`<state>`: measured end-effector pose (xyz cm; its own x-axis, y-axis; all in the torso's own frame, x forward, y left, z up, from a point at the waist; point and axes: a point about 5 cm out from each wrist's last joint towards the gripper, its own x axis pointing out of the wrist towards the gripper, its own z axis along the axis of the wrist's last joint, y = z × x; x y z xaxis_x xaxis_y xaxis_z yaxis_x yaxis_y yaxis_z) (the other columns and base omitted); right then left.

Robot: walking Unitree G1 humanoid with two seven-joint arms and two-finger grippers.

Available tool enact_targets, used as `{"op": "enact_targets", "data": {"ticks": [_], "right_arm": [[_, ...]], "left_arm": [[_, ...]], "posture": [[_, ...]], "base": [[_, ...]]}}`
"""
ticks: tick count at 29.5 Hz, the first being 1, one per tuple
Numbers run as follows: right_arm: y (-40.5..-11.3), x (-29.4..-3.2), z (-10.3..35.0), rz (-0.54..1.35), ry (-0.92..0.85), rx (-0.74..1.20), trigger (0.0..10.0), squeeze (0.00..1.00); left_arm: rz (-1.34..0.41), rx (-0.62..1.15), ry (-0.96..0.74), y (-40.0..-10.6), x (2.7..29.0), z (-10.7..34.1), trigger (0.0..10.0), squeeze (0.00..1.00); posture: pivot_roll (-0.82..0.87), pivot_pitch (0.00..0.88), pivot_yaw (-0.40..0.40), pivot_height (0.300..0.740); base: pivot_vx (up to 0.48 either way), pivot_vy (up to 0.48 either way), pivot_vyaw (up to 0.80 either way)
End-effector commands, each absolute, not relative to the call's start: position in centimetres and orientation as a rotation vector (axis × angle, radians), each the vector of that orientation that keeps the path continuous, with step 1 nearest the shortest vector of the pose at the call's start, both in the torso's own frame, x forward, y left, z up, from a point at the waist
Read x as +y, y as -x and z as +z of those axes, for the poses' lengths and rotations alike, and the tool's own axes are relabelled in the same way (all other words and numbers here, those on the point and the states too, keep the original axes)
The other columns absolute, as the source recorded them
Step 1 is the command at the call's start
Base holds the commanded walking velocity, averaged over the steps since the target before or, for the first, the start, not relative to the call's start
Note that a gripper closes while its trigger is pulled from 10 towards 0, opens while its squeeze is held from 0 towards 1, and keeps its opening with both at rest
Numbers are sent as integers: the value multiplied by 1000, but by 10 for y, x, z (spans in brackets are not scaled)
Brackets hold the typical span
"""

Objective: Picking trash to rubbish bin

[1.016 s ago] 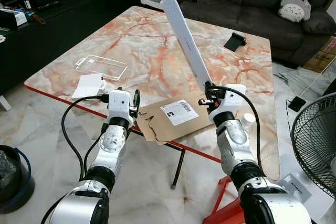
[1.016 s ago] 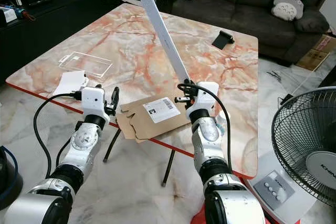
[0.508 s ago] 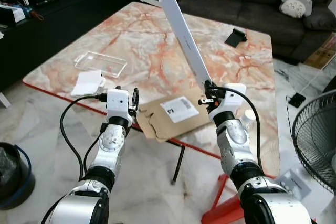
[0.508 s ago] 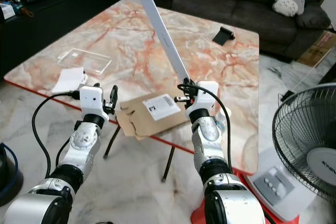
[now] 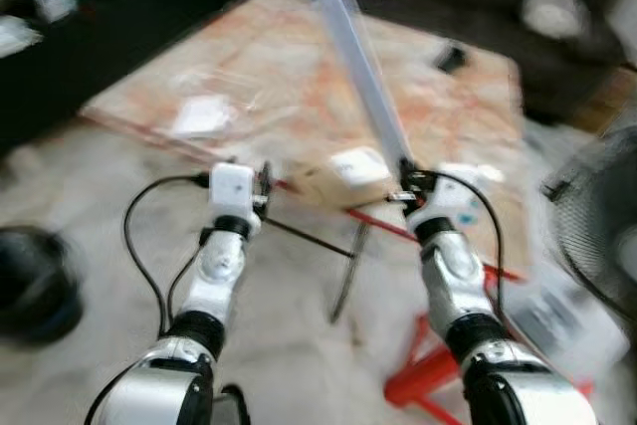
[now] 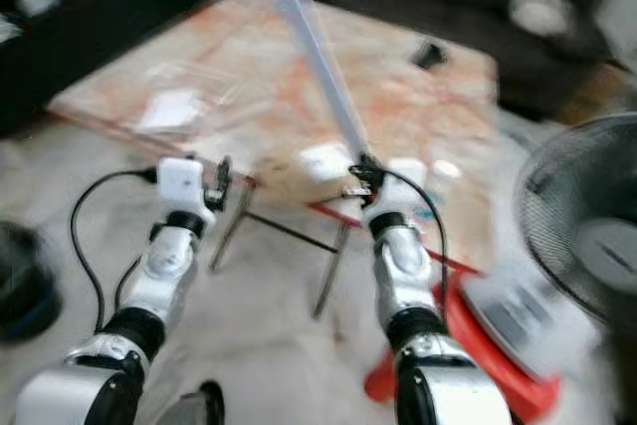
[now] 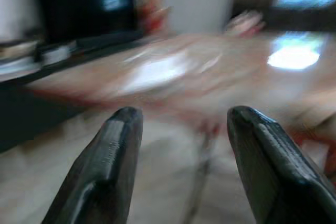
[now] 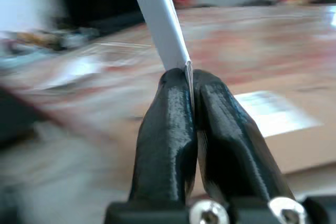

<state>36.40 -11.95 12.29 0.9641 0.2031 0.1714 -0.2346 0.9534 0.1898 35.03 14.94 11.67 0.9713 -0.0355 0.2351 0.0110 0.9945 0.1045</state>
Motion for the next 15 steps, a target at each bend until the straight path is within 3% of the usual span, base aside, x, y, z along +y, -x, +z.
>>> {"op": "enact_targets", "data": {"ticks": [1,15], "right_arm": [[-364,-130,124,198,-202,-164,10000,0],[-361,-140,117,186,-175,-137,10000,0]], "left_arm": [[-58,-273,-89,-355,135,127,10000,0],[-64,-266,-89,-354,134,125,10000,0]], "posture": [[17,40,-122,740],[14,45,-128,740]], "base": [[-304,0,0],[-299,0,0]]}}
